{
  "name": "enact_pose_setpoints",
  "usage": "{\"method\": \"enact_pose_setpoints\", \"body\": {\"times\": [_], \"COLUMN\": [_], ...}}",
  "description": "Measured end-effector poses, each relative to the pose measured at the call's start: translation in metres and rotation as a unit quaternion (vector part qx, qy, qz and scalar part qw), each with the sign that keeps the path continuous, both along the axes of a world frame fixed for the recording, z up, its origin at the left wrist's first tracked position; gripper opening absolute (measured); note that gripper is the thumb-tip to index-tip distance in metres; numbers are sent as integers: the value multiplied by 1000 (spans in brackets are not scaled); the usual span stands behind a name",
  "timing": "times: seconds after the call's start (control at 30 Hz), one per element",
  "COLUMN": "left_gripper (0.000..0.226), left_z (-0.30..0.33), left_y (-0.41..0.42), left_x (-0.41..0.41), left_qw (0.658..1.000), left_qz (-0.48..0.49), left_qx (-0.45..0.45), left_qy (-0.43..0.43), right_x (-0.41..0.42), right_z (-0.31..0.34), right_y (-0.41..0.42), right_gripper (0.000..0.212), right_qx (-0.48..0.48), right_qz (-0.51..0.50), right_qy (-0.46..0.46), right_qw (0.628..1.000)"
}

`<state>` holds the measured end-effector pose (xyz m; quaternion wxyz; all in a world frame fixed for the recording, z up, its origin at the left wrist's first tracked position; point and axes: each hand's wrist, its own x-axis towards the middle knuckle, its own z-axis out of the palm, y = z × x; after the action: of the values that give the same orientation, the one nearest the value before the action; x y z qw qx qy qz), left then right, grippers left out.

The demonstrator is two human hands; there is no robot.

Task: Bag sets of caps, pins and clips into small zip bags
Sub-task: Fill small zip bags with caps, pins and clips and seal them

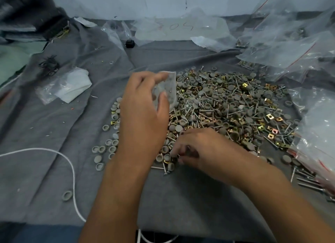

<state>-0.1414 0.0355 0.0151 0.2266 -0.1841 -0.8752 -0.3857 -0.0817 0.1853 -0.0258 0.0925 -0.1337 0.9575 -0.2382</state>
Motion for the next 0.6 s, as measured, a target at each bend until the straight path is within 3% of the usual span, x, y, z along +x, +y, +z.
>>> {"method": "enact_pose_setpoints", "body": {"times": [0.1, 0.4, 0.5, 0.6], "left_gripper": [32, 37, 41, 42], "left_z": [-3, -7, -6, -6], "left_y": [2, 2, -1, -3], "left_x": [0, 0, 0, 0], "left_qw": [1000, 997, 994, 987], "left_qz": [-25, -44, -69, -102], "left_qx": [-5, -40, -55, -85], "left_qy": [-6, -38, -61, -88], "right_x": [-1, -4, -3, 0], "right_z": [-4, -11, -4, 11], "right_y": [-6, -4, 7, 16], "right_gripper": [30, 13, 14, 9], "right_qx": [6, -27, -119, -242], "right_qz": [25, 28, -13, -75], "right_qy": [24, 72, 53, 141], "right_qw": [999, 997, 991, 957]}}
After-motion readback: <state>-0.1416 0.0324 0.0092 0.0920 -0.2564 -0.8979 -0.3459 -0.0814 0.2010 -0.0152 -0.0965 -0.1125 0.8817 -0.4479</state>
